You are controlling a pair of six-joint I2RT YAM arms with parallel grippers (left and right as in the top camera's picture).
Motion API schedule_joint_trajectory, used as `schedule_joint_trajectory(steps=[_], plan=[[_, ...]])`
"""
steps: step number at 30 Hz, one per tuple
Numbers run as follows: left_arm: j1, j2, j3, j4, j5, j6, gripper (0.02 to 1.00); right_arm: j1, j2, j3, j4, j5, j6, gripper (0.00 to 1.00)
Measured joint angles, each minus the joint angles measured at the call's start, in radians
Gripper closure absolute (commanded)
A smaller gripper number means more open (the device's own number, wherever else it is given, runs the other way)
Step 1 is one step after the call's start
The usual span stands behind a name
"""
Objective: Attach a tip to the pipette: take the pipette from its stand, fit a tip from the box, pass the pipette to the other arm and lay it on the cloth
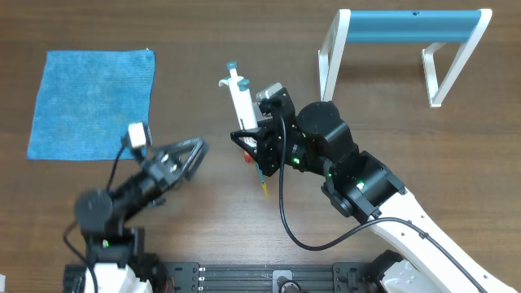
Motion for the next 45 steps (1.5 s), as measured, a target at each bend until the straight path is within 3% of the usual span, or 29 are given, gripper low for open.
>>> schedule_joint_trajectory(steps=[6, 11, 12, 13, 14, 16, 17, 18, 19, 20, 24, 26, 29, 32, 35, 37, 40, 42, 45], plan=[[-0.011, 0.501, 0.388, 0.025, 0.330, 0.243, 0.143, 0.000, 0.000, 0.002, 0.000, -0.029, 0.012, 0.921], [-0.130, 0.703, 0.530, 0.191, 0.401, 0.291, 0.143, 0.000, 0.000, 0.002, 0.006, -0.098, 0.027, 0.921], [-0.149, 0.717, 0.544, 0.201, 0.401, 0.294, 0.187, 0.000, 0.000, 0.002, 0.007, -0.111, 0.030, 0.921], [-0.164, 0.726, 0.549, 0.211, 0.401, 0.297, 0.362, 0.000, 0.000, 0.002, 0.007, -0.119, 0.031, 0.921], [-0.174, 0.730, 0.549, 0.219, 0.401, 0.301, 0.678, 0.000, 0.000, 0.002, 0.007, -0.126, 0.031, 0.921], [-0.188, 0.732, 0.549, 0.225, 0.401, 0.301, 0.844, 0.000, 0.000, 0.002, 0.007, -0.130, 0.034, 0.919], [-0.191, 0.732, 0.550, 0.236, 0.406, 0.304, 0.991, 0.000, 0.000, 0.001, 0.001, -0.132, 0.040, 0.921], [-0.192, 0.732, 0.552, 0.251, 0.421, 0.328, 0.989, -0.003, -0.002, 0.002, 0.005, -0.159, 0.077, 0.921], [-0.192, 0.732, 0.554, 0.254, 0.430, 0.343, 0.991, -0.004, -0.004, 0.003, 0.007, -0.174, 0.088, 0.730], [-0.190, 0.729, 0.558, 0.256, 0.440, 0.349, 0.989, -0.005, -0.006, 0.003, 0.008, -0.178, 0.095, 0.244], [-0.182, 0.732, 0.560, 0.197, 0.426, 0.336, 0.991, -0.008, -0.006, 0.003, 0.011, -0.148, 0.074, 0.231], [-0.138, 0.739, 0.566, 0.071, 0.422, 0.353, 0.991, -0.032, -0.007, 0.003, 0.011, -0.167, 0.069, 0.229], [-0.003, 0.785, 0.577, -0.290, 0.403, 0.484, 0.989, -0.182, -0.041, 0.004, -0.083, -0.374, 0.060, 0.226], [0.172, 0.855, 0.581, -0.614, 0.298, 0.629, 0.991, -0.387, -0.105, 0.013, -0.274, -0.514, 0.044, 0.226], [0.329, 0.893, 0.578, -0.986, 0.035, 0.732, 0.993, -0.525, -0.167, 0.015, -0.414, -0.516, 0.001, 0.222], [0.371, 0.900, 0.581, -1.247, -0.172, 0.831, 0.993, -0.539, -0.212, 0.015, -0.533, -0.410, -0.021, 0.224], [0.365, 0.912, 0.703, -1.557, -0.482, 0.981, 0.993, -0.494, -0.244, 0.015, -0.591, -0.148, -0.039, 0.222], [0.383, 0.959, 0.918, -1.732, -0.614, 1.051, 0.991, -0.467, -0.228, 0.015, -0.550, -0.040, -0.043, 0.222], [0.459, 1.173, 1.442, -1.994, -0.758, 1.109, 0.991, -0.459, -0.164, 0.017, -0.515, 0.039, -0.047, 0.220]])
